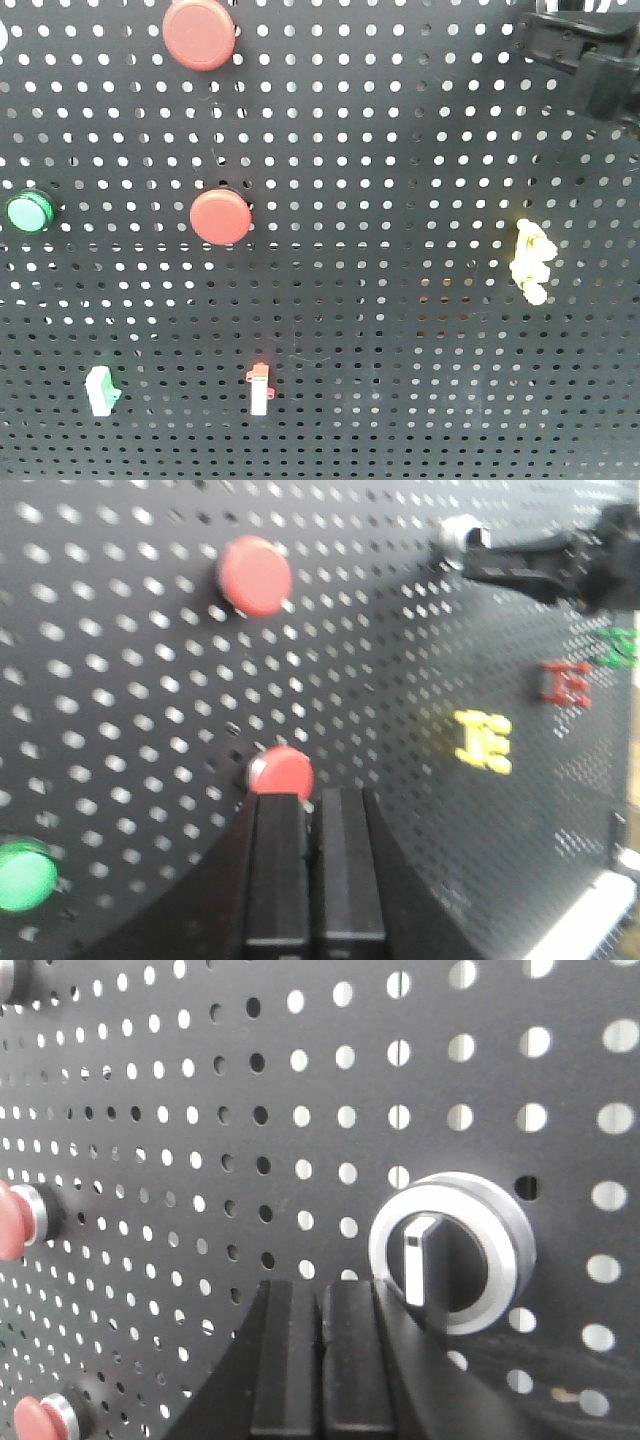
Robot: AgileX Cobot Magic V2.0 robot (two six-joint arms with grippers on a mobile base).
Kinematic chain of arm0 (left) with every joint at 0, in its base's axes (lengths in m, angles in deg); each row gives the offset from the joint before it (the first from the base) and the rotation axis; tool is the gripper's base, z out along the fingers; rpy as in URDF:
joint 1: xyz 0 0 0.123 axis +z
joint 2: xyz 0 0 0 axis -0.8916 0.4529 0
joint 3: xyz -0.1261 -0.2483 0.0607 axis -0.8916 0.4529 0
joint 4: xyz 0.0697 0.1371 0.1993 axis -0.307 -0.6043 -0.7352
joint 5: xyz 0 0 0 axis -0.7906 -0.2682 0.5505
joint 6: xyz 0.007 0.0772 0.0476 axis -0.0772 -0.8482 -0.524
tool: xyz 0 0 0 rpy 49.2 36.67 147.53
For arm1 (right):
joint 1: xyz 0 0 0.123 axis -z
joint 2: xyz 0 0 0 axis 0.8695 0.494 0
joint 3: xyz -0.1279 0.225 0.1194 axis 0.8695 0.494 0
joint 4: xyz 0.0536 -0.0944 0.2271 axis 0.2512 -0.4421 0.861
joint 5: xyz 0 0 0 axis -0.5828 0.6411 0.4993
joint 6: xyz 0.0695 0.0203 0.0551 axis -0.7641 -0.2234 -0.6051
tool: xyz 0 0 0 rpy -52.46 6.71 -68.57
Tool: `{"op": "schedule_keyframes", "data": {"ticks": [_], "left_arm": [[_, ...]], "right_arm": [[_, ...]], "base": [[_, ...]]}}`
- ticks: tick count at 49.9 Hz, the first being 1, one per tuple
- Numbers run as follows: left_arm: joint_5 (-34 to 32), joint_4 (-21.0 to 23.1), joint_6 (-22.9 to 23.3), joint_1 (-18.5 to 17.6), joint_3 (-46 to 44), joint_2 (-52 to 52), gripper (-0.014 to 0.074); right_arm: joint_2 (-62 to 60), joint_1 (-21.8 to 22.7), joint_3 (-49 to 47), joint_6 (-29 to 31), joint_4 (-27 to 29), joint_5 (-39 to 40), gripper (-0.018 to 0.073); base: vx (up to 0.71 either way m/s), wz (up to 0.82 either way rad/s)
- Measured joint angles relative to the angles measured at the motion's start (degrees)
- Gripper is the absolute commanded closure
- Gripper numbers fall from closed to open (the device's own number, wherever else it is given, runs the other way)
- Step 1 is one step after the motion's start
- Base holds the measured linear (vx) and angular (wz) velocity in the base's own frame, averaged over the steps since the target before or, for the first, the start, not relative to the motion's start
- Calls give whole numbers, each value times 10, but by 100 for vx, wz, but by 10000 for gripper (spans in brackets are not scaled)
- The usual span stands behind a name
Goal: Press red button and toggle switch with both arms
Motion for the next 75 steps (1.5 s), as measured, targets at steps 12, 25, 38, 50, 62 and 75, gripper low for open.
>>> {"op": "schedule_keyframes", "data": {"ticks": [12, 25, 38, 50, 62, 75], "left_arm": [[5, 0, 0, 0, 0, 0, 594], [5, 0, 0, 0, 0, 0, 594], [5, 0, 0, 0, 0, 0, 594], [5, -2, 0, 0, 0, 0, 594], [5, -4, 0, 0, 0, 0, 594], [5, -28, 0, 0, 6, 0, 594]], "right_arm": [[0, 0, 0, 0, -22, -3, 562], [0, 0, 0, -23, -92, -6, 562], [-2, 0, 0, -69, -148, -6, 562], [-2, 0, 0, -76, -158, 8, 562], [-4, 0, 4, -76, -164, 17, 562], [-31, 3, 3, -98, -188, -17, 562]], "base": [[0, 0], [0, 0], [0, 0], [0, 0], [0, 0], [0, 0]]}}
